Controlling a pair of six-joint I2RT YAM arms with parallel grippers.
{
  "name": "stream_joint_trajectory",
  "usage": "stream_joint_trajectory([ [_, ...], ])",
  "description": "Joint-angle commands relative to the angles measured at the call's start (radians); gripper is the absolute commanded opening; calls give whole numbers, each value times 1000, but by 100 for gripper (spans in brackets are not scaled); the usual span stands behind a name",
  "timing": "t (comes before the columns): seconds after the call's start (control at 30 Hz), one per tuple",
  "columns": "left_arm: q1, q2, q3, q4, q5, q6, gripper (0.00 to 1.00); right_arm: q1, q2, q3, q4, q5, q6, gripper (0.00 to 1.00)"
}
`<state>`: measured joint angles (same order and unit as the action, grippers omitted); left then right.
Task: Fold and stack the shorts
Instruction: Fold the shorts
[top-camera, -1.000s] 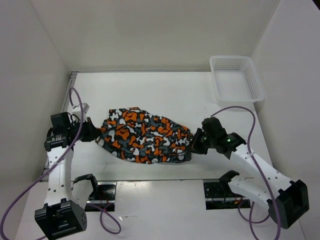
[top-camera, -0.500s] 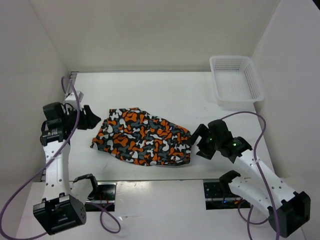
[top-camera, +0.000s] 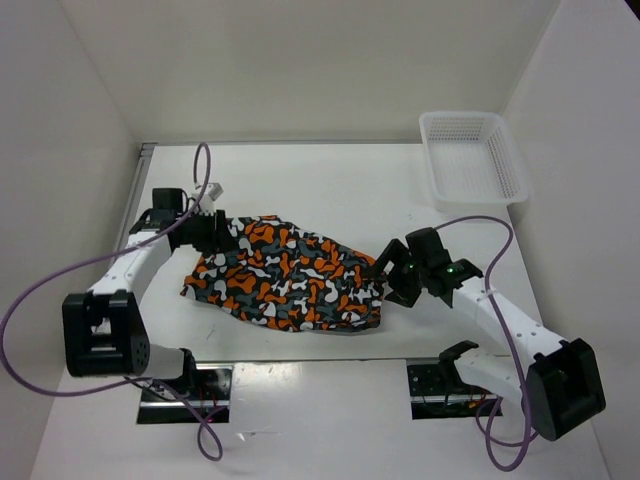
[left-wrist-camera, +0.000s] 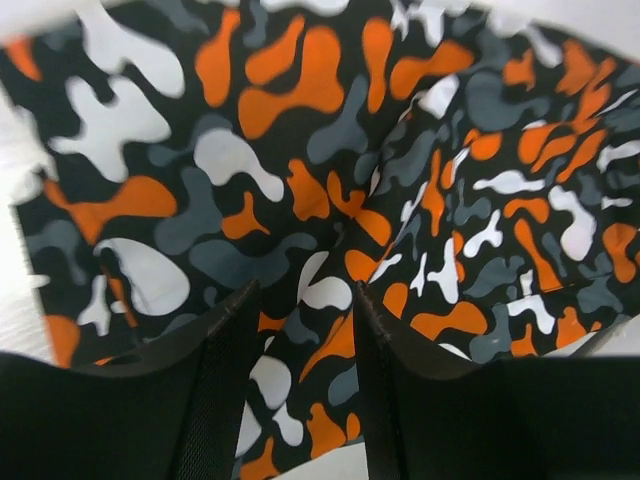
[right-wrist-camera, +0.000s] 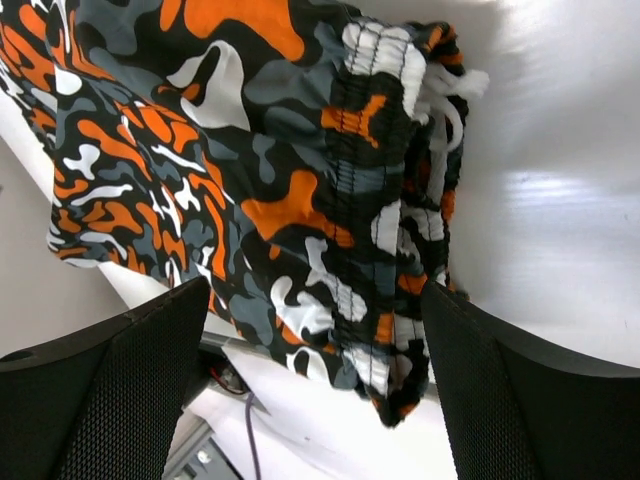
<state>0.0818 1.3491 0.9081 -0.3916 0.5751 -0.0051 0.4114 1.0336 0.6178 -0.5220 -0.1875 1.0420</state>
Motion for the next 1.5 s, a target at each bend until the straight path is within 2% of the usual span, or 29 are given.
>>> stream_joint_trajectory([
  [0.0, -13, 61, 43, 4, -8, 5, 49, -6, 6, -36, 108, -3, -20, 91],
  [0.2, -33, 30, 66, -9, -24, 5, 54, -6, -81, -104, 135, -12, 1, 91],
  [0.53, -42, -155, -12, -67, 11, 5, 60, -6, -63, -93, 125, -12, -19, 91],
  [0.77, -42, -166, -21, -78, 2, 5, 61, -6, -15, -64, 125, -3, -50, 91],
  [1.27, -42, -128, 11, -82, 11, 5, 62, -6, -24, -55, 85, 26, -59, 93],
  [1.47, -42, -183, 52, -115, 11, 5, 62, -6, -55, -16, 37, 68, -59, 96],
])
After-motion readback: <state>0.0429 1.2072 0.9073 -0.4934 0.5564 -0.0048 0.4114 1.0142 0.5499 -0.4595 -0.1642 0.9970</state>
